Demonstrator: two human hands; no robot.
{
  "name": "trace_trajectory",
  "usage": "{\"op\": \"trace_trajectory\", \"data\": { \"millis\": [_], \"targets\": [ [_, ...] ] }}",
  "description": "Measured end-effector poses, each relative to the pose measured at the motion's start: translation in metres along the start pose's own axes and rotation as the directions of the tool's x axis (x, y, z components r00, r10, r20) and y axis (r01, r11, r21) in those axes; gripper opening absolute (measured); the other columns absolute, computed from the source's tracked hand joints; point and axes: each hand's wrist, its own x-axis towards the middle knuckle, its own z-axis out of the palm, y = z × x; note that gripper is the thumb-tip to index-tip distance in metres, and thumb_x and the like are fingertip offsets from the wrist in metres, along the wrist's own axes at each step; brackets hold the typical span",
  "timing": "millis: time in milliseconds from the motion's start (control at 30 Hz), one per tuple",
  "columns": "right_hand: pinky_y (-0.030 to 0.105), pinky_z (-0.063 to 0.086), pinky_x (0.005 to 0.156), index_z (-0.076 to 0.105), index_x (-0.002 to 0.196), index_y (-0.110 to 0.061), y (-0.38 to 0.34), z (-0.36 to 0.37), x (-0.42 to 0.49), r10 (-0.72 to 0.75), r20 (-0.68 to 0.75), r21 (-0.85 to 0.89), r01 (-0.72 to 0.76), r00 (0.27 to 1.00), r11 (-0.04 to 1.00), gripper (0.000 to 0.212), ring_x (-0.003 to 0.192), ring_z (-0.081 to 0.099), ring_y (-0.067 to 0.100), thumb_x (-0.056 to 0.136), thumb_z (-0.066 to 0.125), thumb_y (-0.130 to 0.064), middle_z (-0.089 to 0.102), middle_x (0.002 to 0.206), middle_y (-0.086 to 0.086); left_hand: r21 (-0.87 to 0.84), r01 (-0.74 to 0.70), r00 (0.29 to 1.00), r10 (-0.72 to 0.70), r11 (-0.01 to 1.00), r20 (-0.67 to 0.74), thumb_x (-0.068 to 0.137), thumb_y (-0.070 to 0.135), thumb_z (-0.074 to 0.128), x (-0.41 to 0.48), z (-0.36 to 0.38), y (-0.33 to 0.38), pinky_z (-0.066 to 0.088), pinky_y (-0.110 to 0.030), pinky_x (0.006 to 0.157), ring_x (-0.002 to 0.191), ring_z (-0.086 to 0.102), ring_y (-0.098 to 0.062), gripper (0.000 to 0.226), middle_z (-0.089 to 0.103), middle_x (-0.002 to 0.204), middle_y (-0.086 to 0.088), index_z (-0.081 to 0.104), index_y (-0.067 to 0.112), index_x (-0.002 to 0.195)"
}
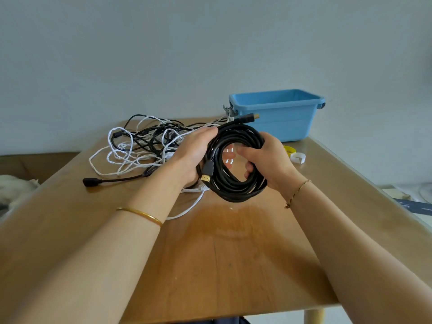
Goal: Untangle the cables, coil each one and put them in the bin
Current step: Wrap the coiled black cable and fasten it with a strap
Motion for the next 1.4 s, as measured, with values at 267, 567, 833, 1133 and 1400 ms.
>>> {"op": "trace_trajectory", "data": {
  "millis": [267, 567, 833, 1133, 1400],
  "targets": [
    [0.026, 0.045, 0.042, 0.052, 0.115, -0.024, 0.001, 0.002, -0.005, -0.237, -0.04, -0.188, 0.226, 0.971, 0.956, 0.032, 0.036, 0.049, 0.016, 0.088, 0.057, -0.006, 0.055, 0.064, -0.004, 0.144, -0.128, 0.984, 0.144, 0.981, -0.104, 0.104, 0.028, 0.036, 0.002, 0.003, -0.003, 0.056, -0.043, 0.058, 0.054, 0.06, -0.028, 0.027, 0.064, 0.059, -0.014, 0.055, 0.013, 0.092],
    [0.029, 0.04, 0.043, 0.054, 0.083, -0.014, -0.006, -0.005, -0.006, -0.145, 0.178, -0.113, 0.167, 0.973, 0.979, 0.012, 0.042, 0.036, 0.016, 0.09, 0.059, -0.005, 0.041, 0.056, 0.001, 0.114, 0.025, 0.997, -0.033, 0.993, 0.074, 0.102, 0.02, 0.038, 0.0, -0.001, -0.001, 0.051, -0.032, 0.05, 0.048, 0.052, -0.023, 0.022, 0.057, 0.059, -0.013, 0.055, 0.007, 0.099],
    [0.015, 0.033, 0.036, 0.035, 0.085, -0.02, -0.001, 0.011, -0.007, -0.233, -0.014, -0.302, 0.218, 0.972, 0.928, 0.029, 0.049, 0.045, 0.012, 0.087, 0.064, -0.017, 0.049, 0.071, -0.003, 0.198, 0.157, 0.977, -0.182, 0.968, 0.114, 0.093, 0.023, 0.034, 0.005, -0.002, 0.003, 0.036, -0.026, 0.048, 0.044, 0.038, -0.018, 0.036, 0.042, 0.051, -0.004, 0.046, 0.013, 0.062],
    [0.032, 0.053, 0.061, 0.037, 0.136, -0.028, -0.002, 0.014, -0.009, -0.311, -0.105, -0.398, 0.247, 0.945, 0.884, 0.071, 0.072, 0.058, 0.021, 0.076, 0.076, -0.023, 0.033, 0.128, 0.001, 0.236, 0.241, 0.94, -0.287, 0.941, 0.184, 0.095, 0.026, 0.031, 0.006, -0.003, 0.01, 0.046, -0.026, 0.048, 0.044, 0.034, -0.02, 0.042, 0.032, 0.047, -0.004, 0.042, 0.011, 0.057],
    [0.027, 0.047, 0.045, 0.054, 0.074, -0.014, -0.003, 0.009, -0.007, -0.26, -0.083, -0.407, 0.205, 0.962, 0.89, 0.023, 0.053, 0.052, 0.026, 0.081, 0.072, -0.028, 0.046, 0.09, 0.006, 0.234, 0.201, 0.963, -0.236, 0.951, 0.133, 0.096, 0.051, 0.037, 0.005, 0.002, 0.008, 0.046, -0.028, 0.052, 0.043, 0.041, -0.02, 0.054, 0.039, 0.048, -0.005, 0.048, 0.01, 0.063]
  ]
}}
